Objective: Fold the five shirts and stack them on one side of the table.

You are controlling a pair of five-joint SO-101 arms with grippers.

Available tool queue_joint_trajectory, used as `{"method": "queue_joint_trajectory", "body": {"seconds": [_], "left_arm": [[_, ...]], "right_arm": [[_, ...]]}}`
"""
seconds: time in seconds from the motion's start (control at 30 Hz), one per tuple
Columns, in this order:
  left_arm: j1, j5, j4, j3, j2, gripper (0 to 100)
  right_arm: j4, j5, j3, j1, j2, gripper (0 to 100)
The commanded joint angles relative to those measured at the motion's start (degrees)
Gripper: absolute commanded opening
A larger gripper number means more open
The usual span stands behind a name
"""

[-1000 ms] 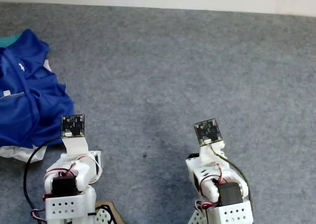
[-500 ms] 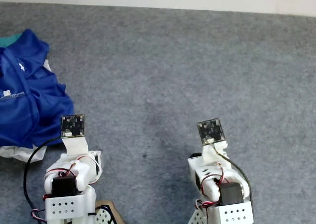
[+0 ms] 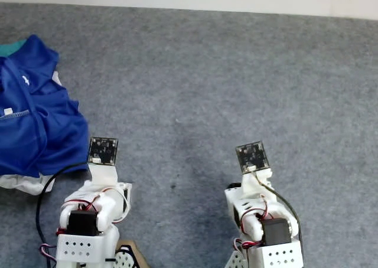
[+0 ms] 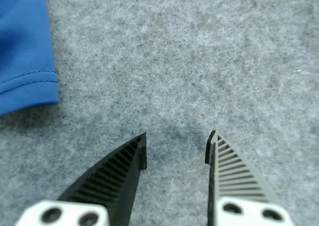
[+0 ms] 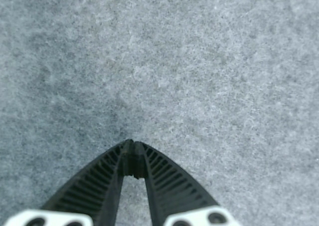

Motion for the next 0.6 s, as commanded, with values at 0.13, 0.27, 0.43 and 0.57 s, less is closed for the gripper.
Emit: {"method": "queue_joint_trajectory", "body": {"seconds": [0.13,0.27,0.43,0.57], "left_arm": [[-1.5,-0.4,0.3,0.7,0.3,21],[-6.0,-0.4,0.4,0.2,0.3,21],[-12.1,-0.3,0.5,-0.9,0.3,21],[-12.0,-0.2,0.6,-1.0,0.3,21]], "right_arm": [[0.1,-0.3,7.3,2.6,-0.6,1.2],[-0.1,-0.2,7.0,6.0,-0.6,1.2],[-0.3,-0.1,6.9,7.3,-0.7,1.2],[0.0,-0.1,7.0,8.9,-0.7,1.2]]}}
